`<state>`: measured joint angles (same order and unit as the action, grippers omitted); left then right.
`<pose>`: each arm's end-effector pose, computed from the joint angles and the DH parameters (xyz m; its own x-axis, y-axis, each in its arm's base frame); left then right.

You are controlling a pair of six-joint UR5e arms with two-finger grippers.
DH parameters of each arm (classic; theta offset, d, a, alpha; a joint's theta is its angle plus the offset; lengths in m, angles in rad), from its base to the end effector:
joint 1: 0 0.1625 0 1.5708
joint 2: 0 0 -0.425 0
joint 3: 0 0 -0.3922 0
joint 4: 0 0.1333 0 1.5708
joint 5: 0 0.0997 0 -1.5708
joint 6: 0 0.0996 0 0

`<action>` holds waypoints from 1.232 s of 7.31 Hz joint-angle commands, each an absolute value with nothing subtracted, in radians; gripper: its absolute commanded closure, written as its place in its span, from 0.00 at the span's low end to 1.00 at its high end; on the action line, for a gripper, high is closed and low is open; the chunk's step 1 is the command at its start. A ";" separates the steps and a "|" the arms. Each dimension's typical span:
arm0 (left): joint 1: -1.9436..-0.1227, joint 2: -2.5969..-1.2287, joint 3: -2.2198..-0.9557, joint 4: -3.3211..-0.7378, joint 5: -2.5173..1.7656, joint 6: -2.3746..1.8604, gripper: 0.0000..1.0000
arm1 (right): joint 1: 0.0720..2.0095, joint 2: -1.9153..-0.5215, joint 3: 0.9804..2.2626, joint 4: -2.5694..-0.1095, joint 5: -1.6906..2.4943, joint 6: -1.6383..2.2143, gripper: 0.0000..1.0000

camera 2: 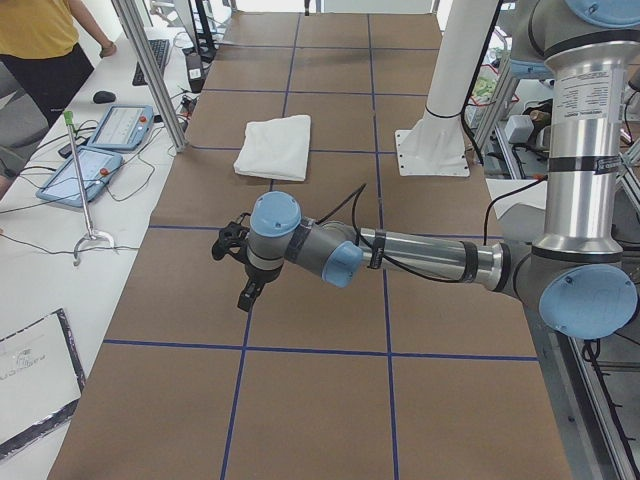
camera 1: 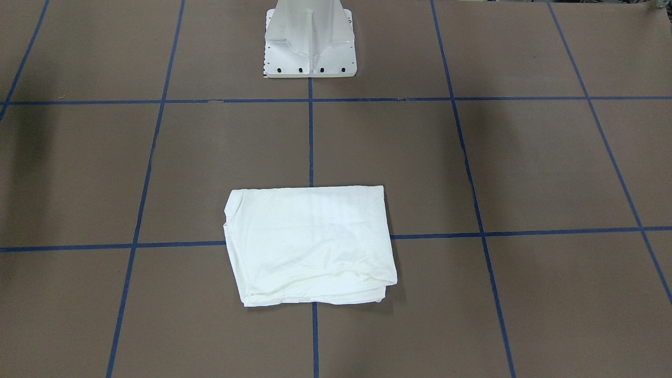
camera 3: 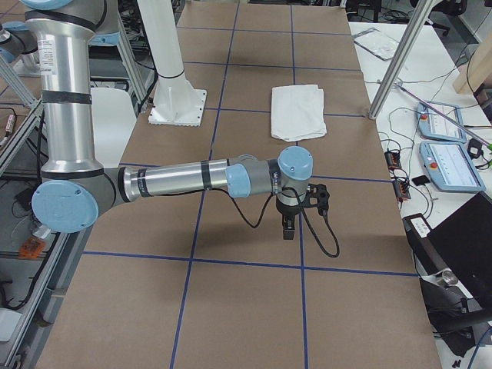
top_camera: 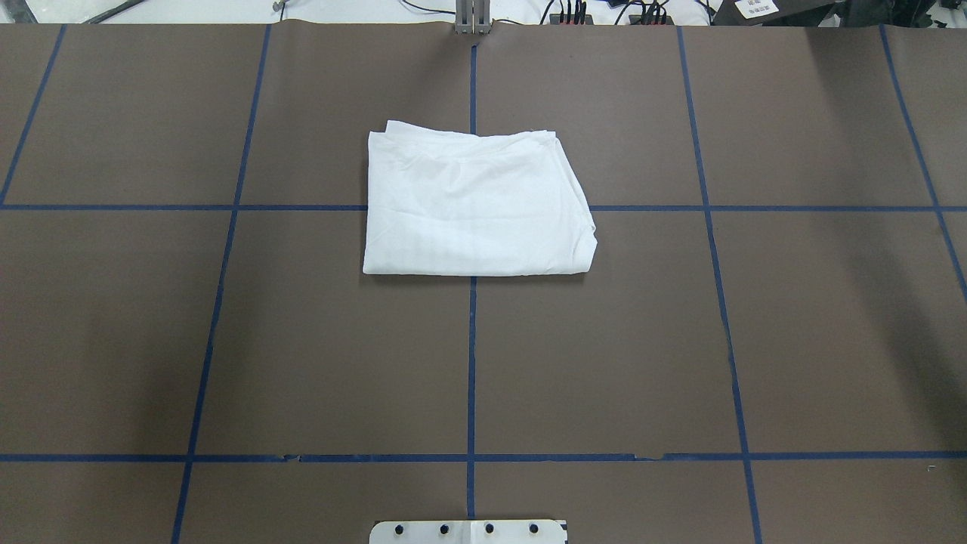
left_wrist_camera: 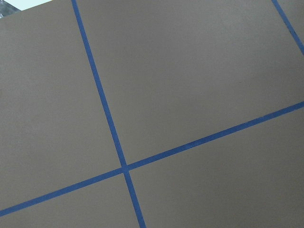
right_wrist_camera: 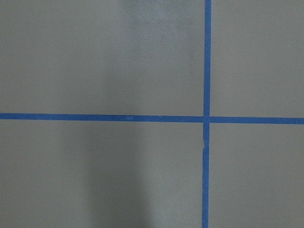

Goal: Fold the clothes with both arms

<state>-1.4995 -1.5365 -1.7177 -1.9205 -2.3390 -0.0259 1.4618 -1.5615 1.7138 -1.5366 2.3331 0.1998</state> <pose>-0.0286 -0.4996 0.5628 0.6967 0.3371 -0.6332 -0.0457 0.9018 0.4298 0.0094 -0.5070 0.5803 0.7122 -0.0080 0.7019 -0.0352 0.9983 0.0470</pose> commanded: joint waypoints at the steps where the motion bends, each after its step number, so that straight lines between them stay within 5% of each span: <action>1: -1.499 -1.542 -1.718 -1.921 -2.335 -0.025 0.00 | 1.462 -1.562 1.710 -1.536 2.327 0.201 0.00; 9: -1.497 -1.543 -1.756 -1.969 -2.333 -0.026 0.00 | 1.466 -1.577 1.691 -1.536 2.326 0.203 0.00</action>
